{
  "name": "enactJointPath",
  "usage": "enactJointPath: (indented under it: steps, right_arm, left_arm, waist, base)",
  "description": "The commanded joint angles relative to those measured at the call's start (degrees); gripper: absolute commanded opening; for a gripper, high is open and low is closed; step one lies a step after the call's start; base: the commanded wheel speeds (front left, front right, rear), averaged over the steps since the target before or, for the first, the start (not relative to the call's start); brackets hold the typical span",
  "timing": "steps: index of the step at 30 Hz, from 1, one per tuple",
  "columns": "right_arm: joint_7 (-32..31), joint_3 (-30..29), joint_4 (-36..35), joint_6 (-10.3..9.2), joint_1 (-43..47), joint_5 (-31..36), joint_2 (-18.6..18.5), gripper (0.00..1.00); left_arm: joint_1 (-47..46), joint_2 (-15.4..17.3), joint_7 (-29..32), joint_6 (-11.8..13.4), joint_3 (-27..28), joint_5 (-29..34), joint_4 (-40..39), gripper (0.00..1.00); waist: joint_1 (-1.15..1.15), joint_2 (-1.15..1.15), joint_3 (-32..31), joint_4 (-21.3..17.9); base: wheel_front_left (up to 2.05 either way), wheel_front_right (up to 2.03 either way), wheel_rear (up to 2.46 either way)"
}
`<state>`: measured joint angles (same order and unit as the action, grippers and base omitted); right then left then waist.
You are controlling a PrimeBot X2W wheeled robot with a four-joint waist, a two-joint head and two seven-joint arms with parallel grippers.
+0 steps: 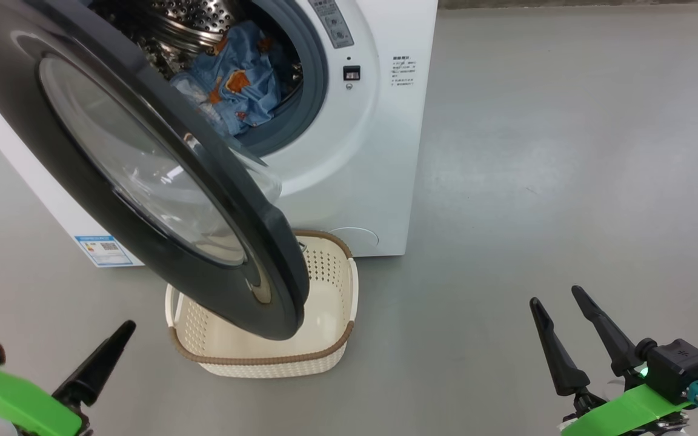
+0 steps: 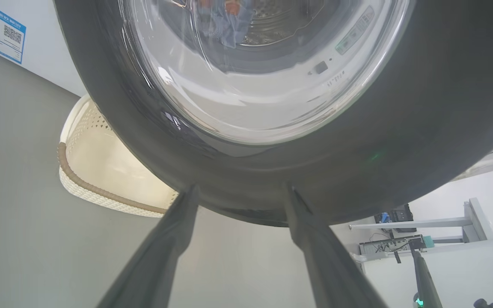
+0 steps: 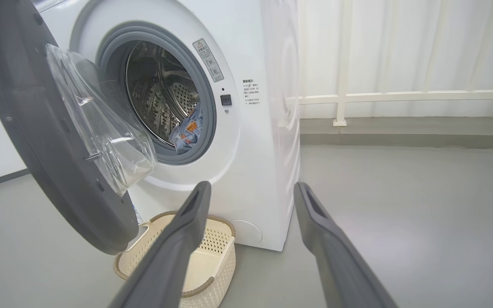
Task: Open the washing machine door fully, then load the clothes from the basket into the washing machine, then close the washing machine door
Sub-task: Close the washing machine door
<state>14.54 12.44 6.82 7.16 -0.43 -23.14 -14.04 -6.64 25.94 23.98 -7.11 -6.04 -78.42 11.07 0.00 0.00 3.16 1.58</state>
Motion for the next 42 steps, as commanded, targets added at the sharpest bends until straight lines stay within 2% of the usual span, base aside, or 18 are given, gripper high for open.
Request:
enactJointPath:
  steps: [1,11,19,24,27,34,38,42]
  right_arm:
    - [0.5,0.5,-1.2,0.33,-0.2,-0.3,-1.2,1.00]
    - [0.5,-0.5,-1.3,0.33,0.0,-0.2,-1.6,1.00]
    - [0.5,-1.2,-1.2,0.33,0.2,-0.2,-1.8,1.00]
    - [0.5,-1.8,-1.2,0.33,0.1,-0.1,-2.0,1.00]
    - [0.5,-2.3,-1.2,0.33,0.2,-0.1,-2.0,1.00]
    - [0.5,-3.1,-1.2,0.33,0.4,0.0,-2.3,1.00]
    - [0.5,-3.5,-1.2,0.33,0.5,0.0,-2.4,1.00]
    - [0.5,-3.8,-1.1,0.33,0.5,0.0,-2.4,1.00]
  left_arm:
    - [-0.7,1.7,-2.3,-0.4,2.0,0.3,-1.2,1.00]
    - [2.7,3.4,-20.1,-0.4,-5.3,4.5,0.8,1.00]
    - [3.0,6.6,-35.4,-0.4,-12.2,9.6,5.1,1.00]
    - [2.1,7.3,-38.7,-0.4,-13.6,14.8,8.8,1.00]
    - [1.4,5.7,-38.9,-0.4,-10.3,20.4,10.1,1.00]
    - [3.8,-0.7,-39.0,-0.4,0.6,37.3,7.5,1.00]
    - [5.2,-3.8,-39.0,-0.4,4.7,45.6,5.2,1.00]
    - [6.5,-6.2,-39.0,-0.4,7.3,51.2,3.3,1.00]
  waist:
    - [0.00,0.00,-0.2,-0.1]
    - [0.00,0.00,-0.7,-1.2]
    - [0.00,0.00,-0.9,-3.0]
    - [0.00,0.00,-0.8,-4.0]
    - [0.00,0.00,-0.9,-4.5]
    - [0.00,0.00,-1.2,-5.6]
    - [0.00,0.00,-1.4,-5.9]
    - [0.00,0.00,-1.5,-6.1]
  base:
    - [0.00,0.00,0.00]
    - [0.00,0.00,0.00]
    - [0.00,0.00,0.00]
    - [0.00,0.00,0.00]
    - [0.00,0.00,0.00]
    - [0.00,0.00,0.00]
    - [0.00,0.00,0.00]
    - [0.00,0.00,0.00]
